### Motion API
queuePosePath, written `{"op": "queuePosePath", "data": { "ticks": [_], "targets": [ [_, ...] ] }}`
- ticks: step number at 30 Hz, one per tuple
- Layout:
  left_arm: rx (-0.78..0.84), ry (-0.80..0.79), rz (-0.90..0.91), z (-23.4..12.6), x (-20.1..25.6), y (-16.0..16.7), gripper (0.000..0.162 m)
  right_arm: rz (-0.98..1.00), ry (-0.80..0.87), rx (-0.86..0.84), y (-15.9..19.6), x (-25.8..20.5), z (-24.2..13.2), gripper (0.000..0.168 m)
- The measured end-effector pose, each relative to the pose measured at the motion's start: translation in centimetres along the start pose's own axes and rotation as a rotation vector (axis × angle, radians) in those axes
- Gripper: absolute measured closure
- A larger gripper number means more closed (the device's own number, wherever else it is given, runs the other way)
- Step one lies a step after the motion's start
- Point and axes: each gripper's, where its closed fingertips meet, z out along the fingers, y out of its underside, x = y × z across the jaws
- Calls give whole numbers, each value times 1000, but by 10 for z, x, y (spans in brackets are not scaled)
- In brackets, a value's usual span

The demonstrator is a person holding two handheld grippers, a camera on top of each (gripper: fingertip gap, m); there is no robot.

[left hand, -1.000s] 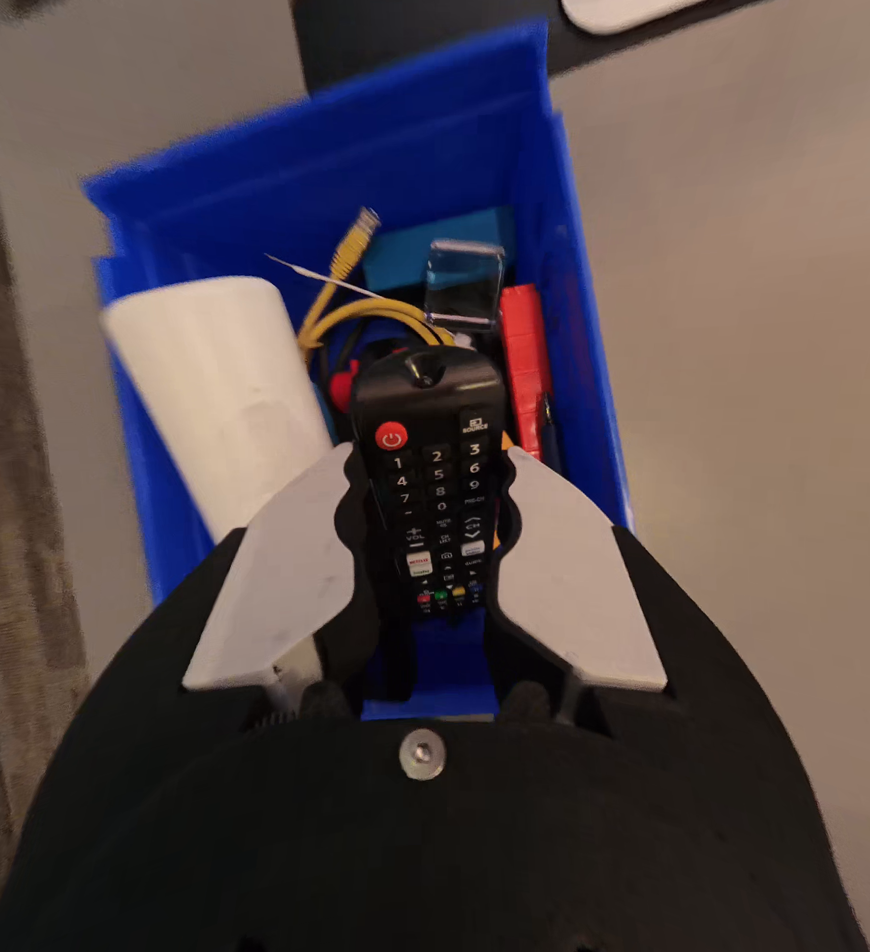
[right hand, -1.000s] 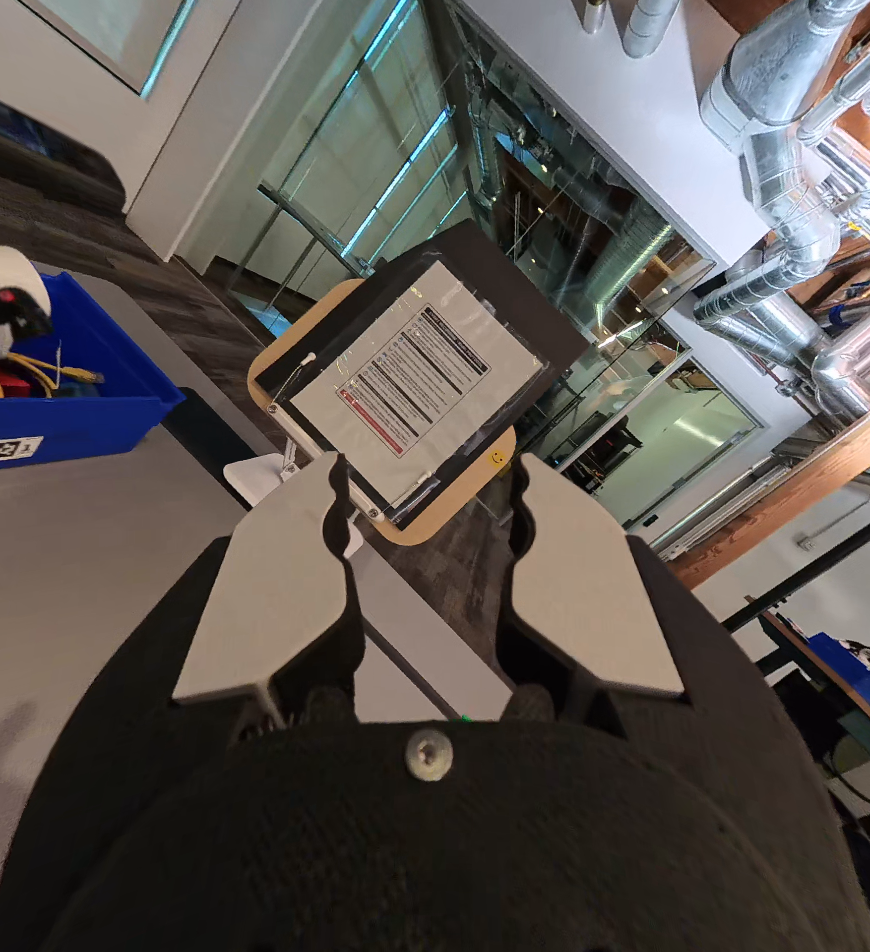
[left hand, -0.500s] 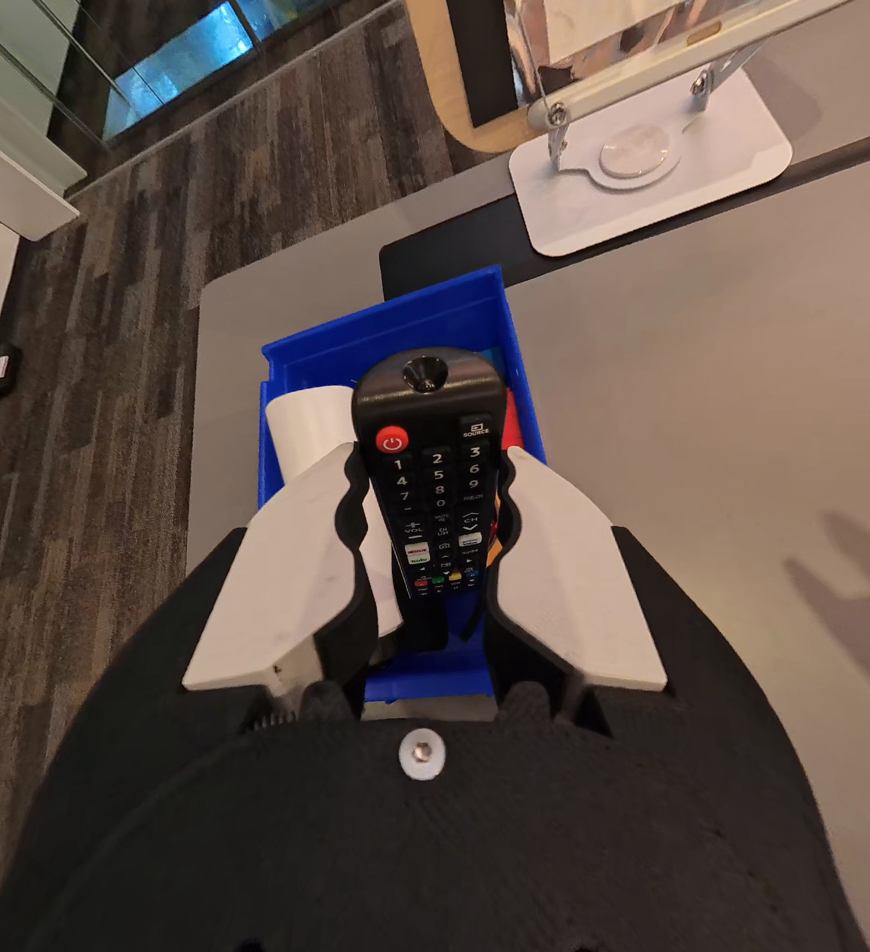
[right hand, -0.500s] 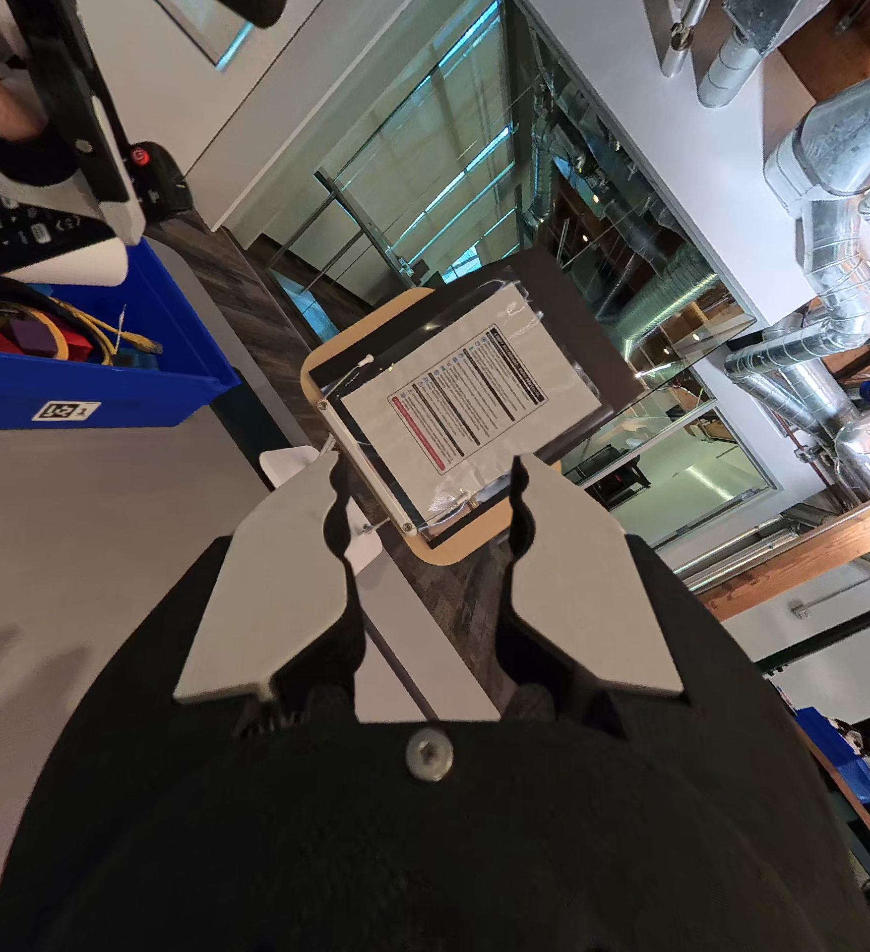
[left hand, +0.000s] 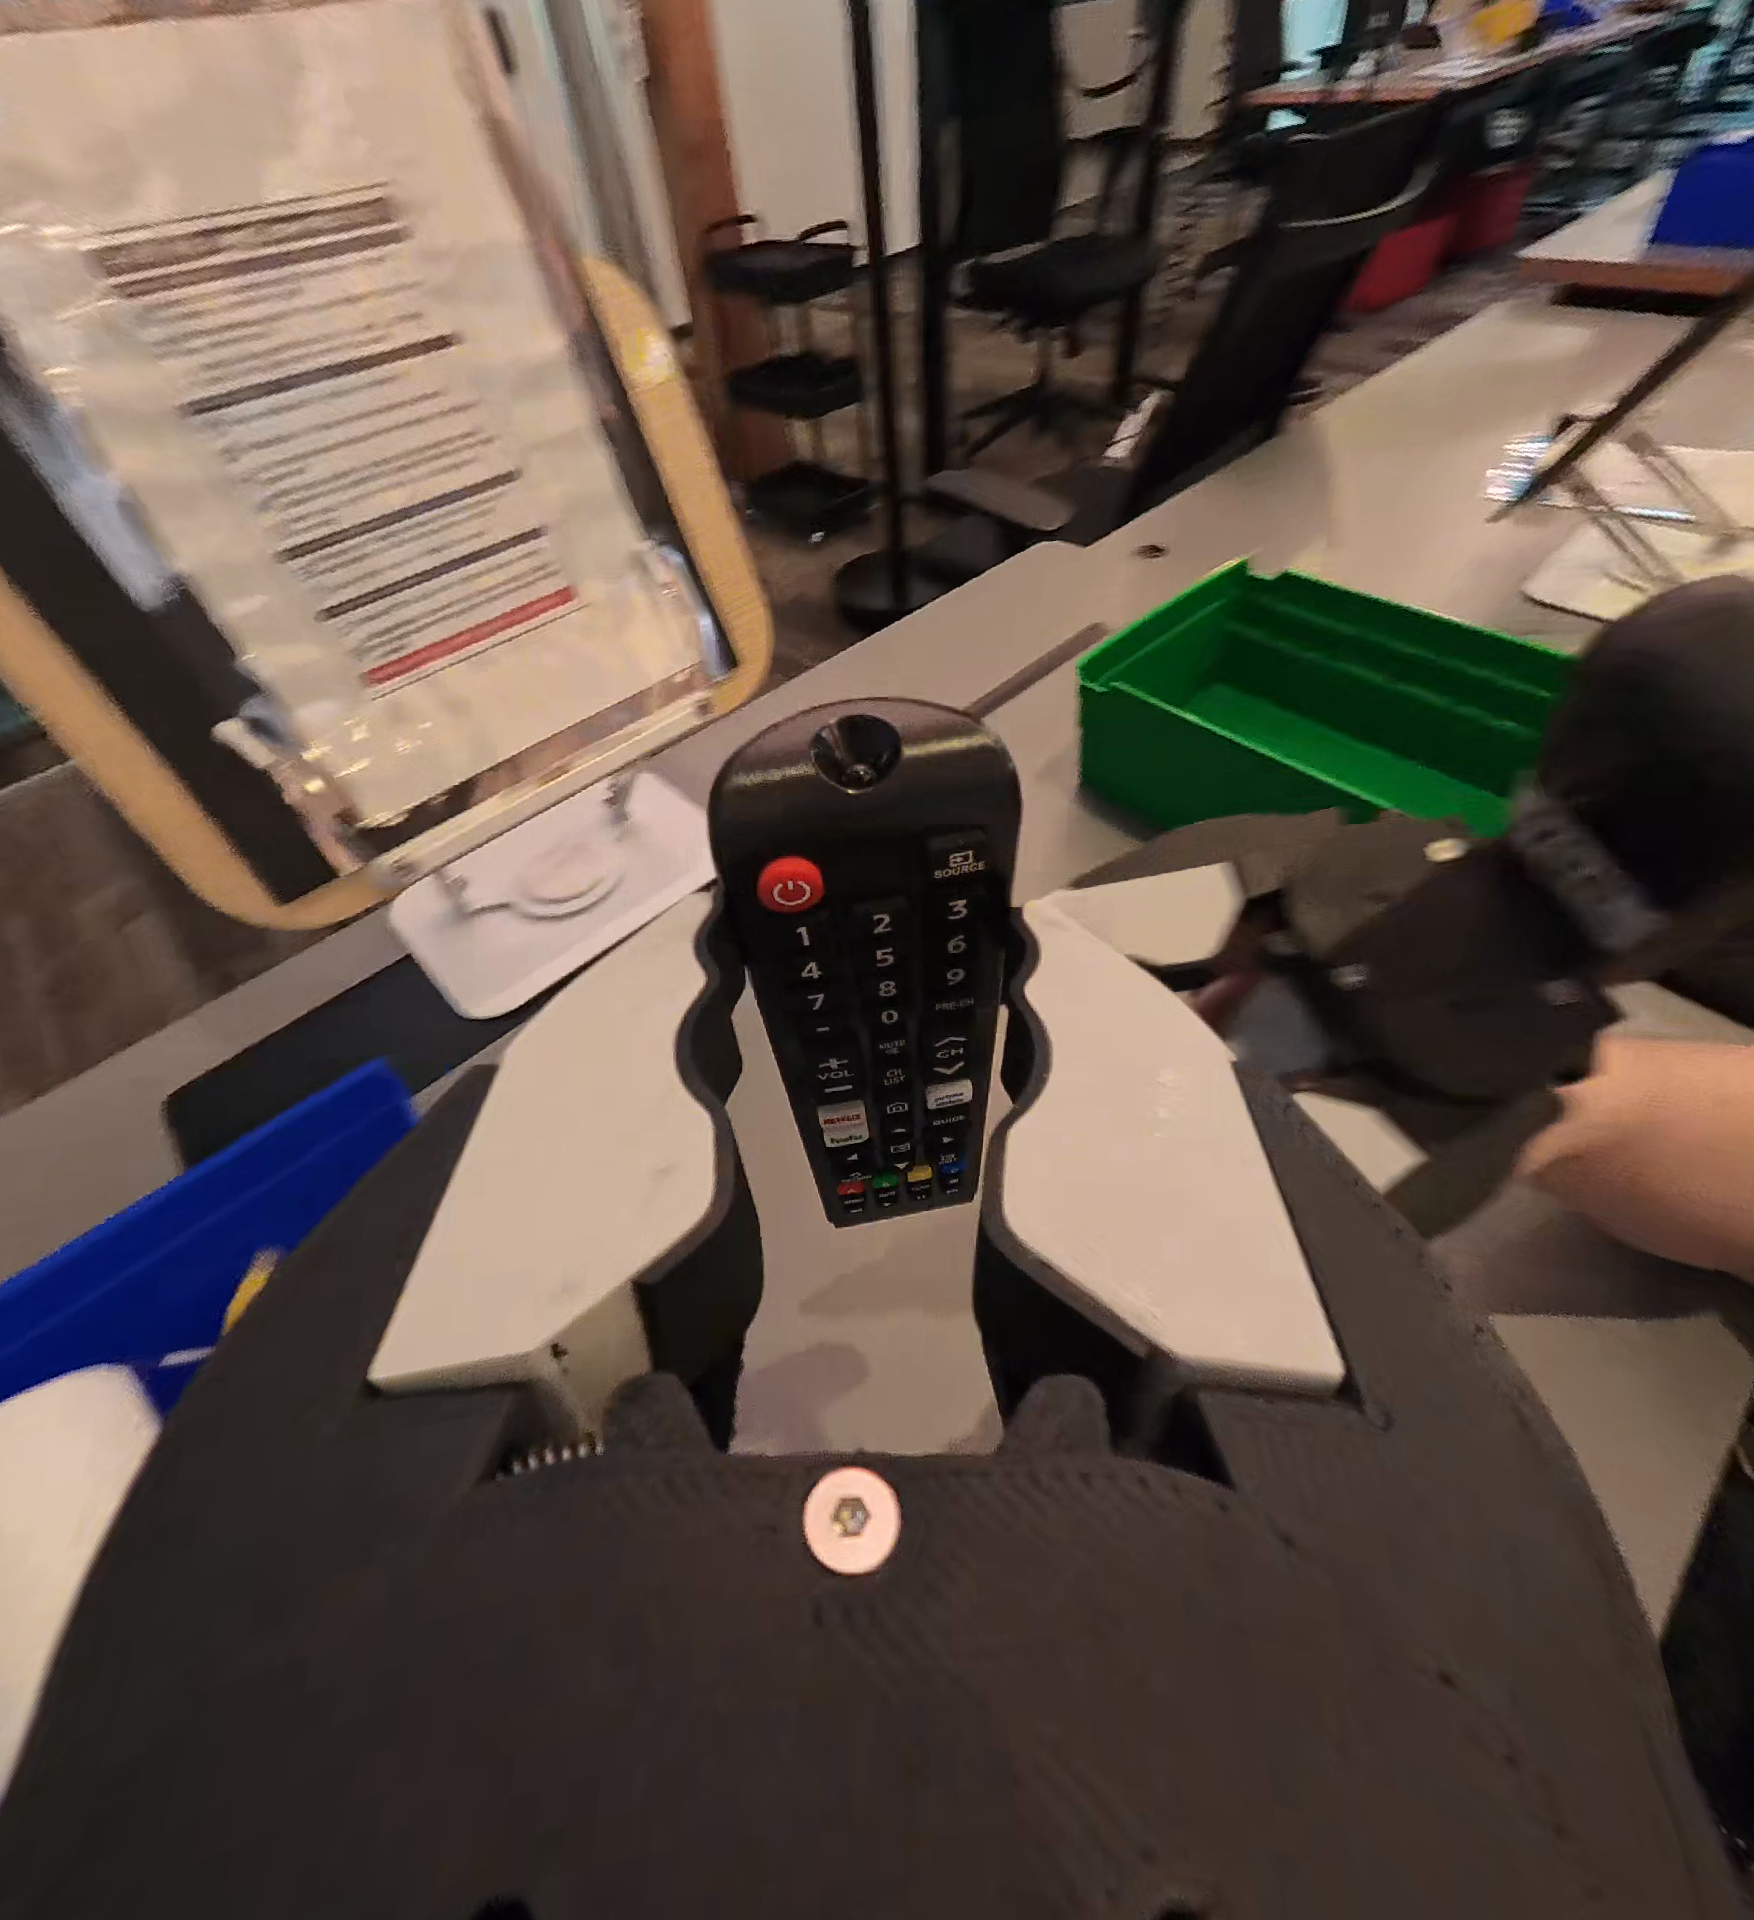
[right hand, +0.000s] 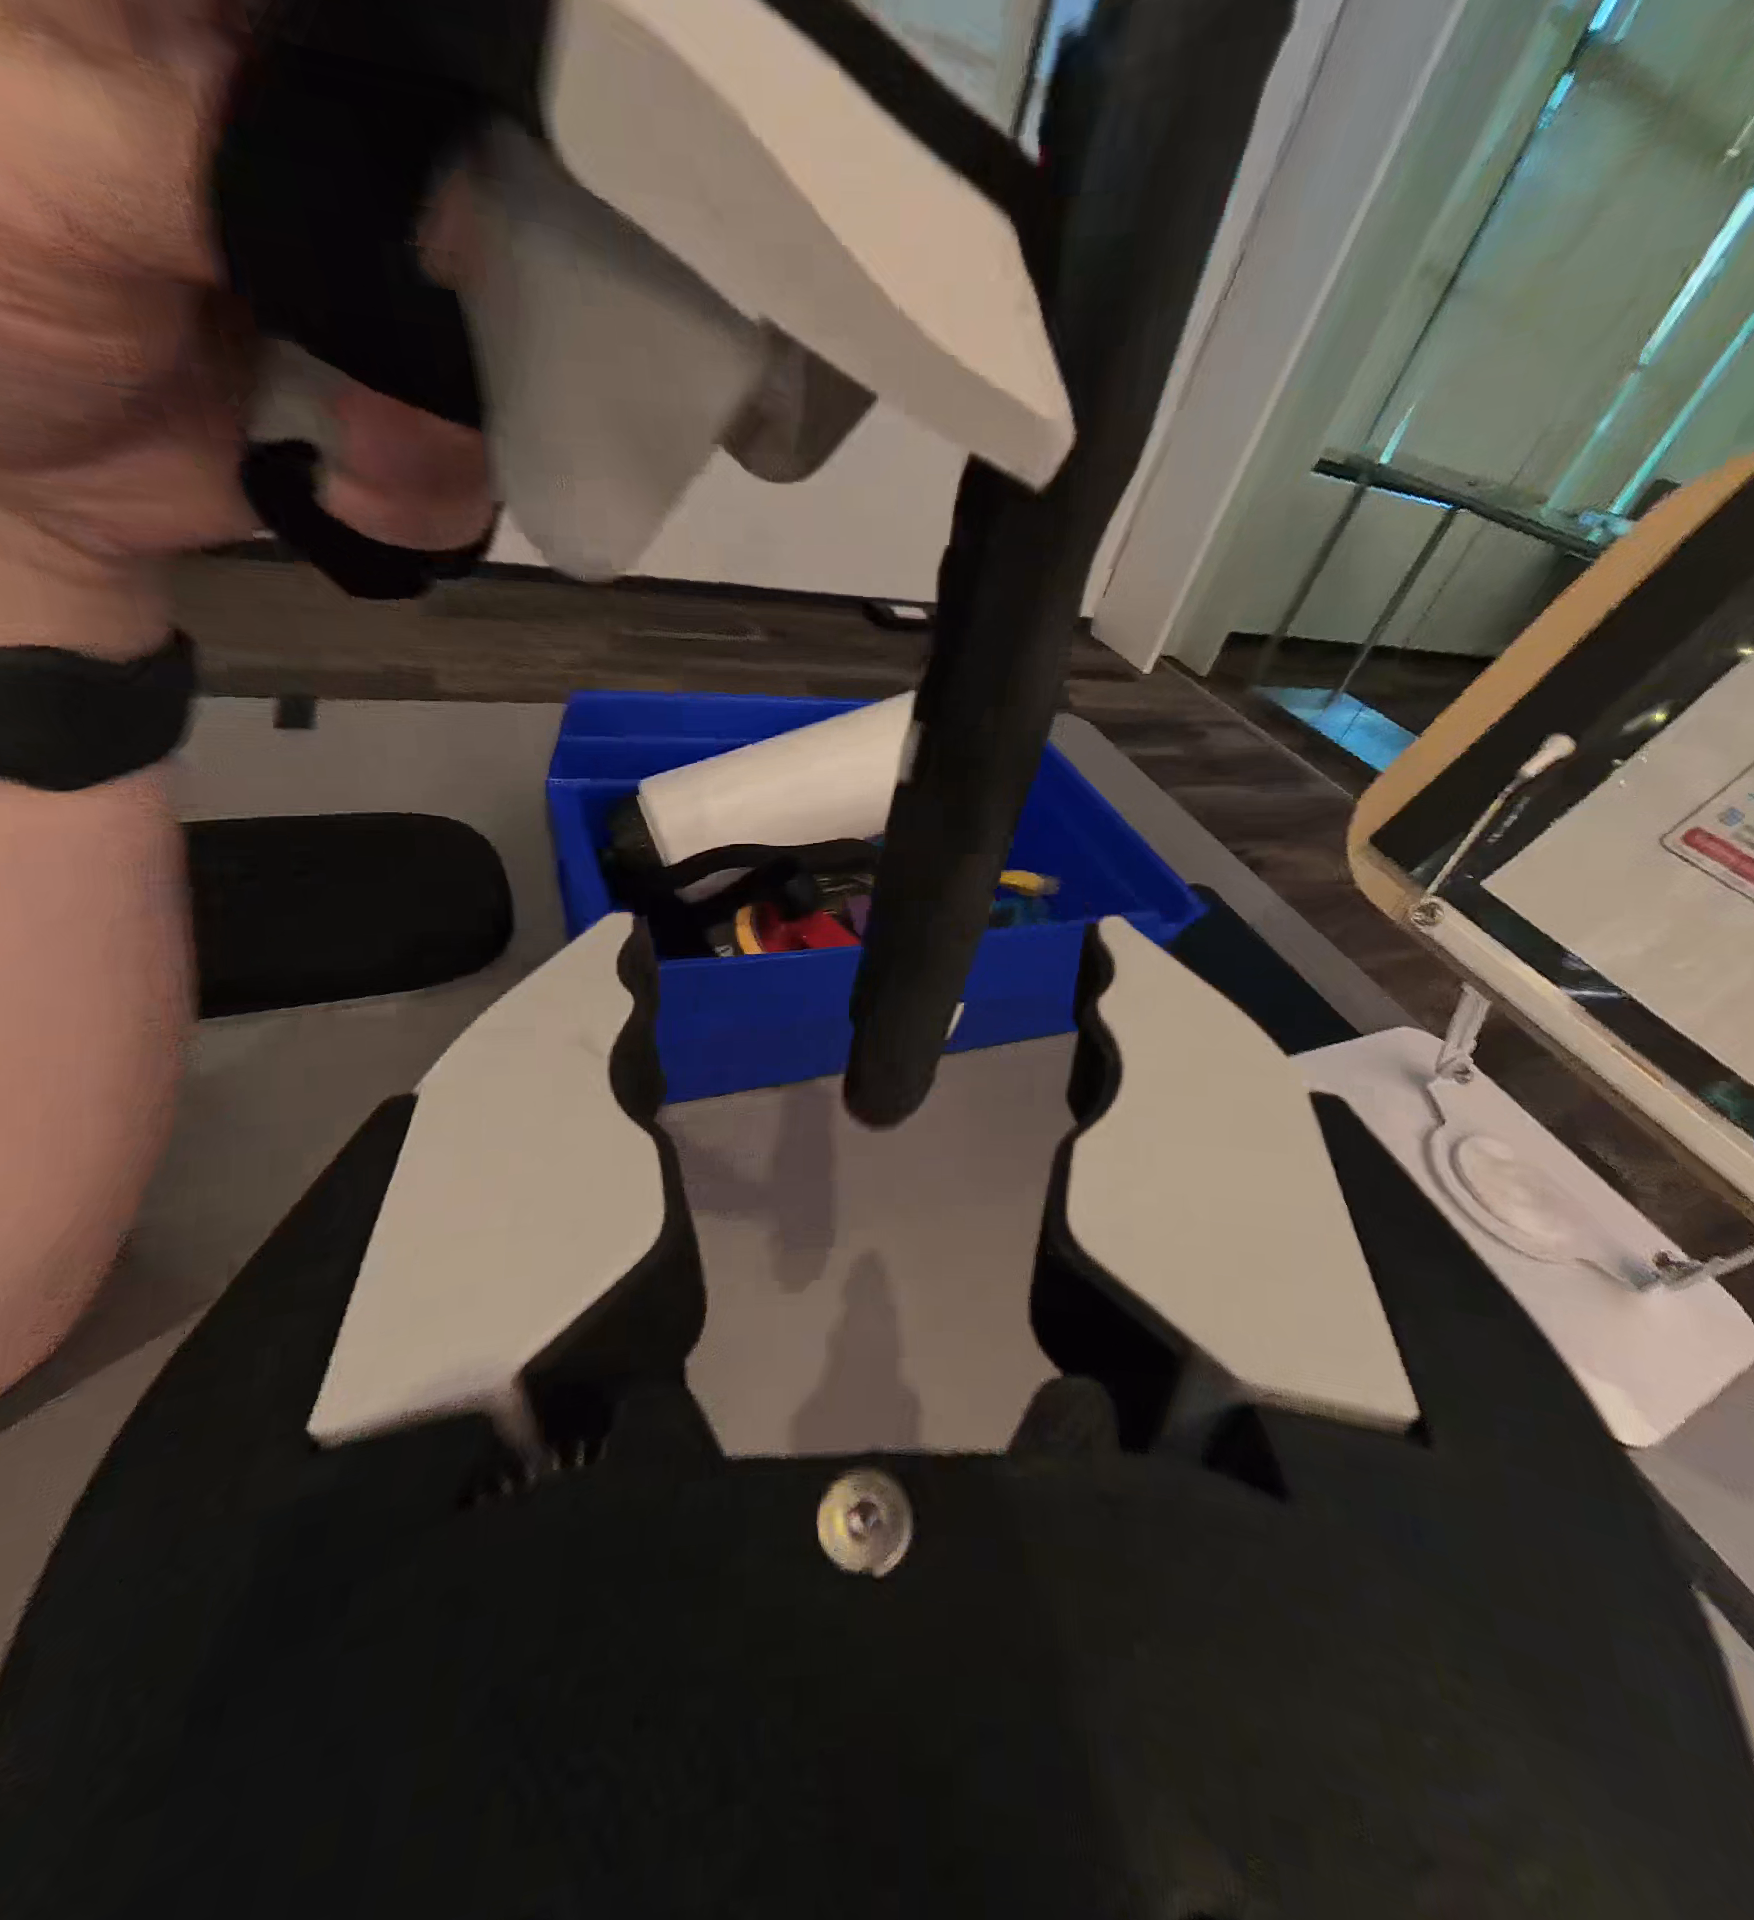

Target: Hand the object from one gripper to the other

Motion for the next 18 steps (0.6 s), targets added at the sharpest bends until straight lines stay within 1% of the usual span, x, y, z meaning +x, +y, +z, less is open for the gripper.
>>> {"op": "queuePosePath", "data": {
  "ticks": [3, 4, 6, 8, 9, 10, 11, 12, 15, 17, 18],
  "targets": [
    [12, 74, 42, 12, 26, -7, 114, 13, 103, 42, 4, 19, 3, 92],
    [17, 98, 47, 14, 33, -8, 114, 10, 127, 52, 5, 26, 1, 102],
    [47, 111, 36, 17, 38, -13, 114, -22, 124, 73, 4, 34, -6, 122],
    [78, 134, -18, 14, 39, -14, 116, -131, 174, 55, 2, 50, -15, 143],
    [91, 167, -51, 11, 41, -14, 112, -224, 224, 40, 0, 61, -22, 143],
    [103, 210, -92, 6, 43, -15, 100, -338, 310, 25, -4, 75, -33, 144],
    [115, 258, -136, -1, 46, -17, 91, -469, 401, 17, -10, 88, -45, 143],
    [136, 309, -177, -8, 47, -19, 88, -603, 459, 17, -16, 95, -56, 143],
    [195, 444, -256, -24, 48, -24, 85, -1012, 504, 49, -27, 89, -78, 143],
    [179, 556, -306, -25, 52, -21, 85, -1328, 507, 89, -28, 74, -85, 143],
    [148, 651, -331, -25, 59, -16, 85, -1451, 526, 118, -30, 69, -88, 144]
  ]
}}
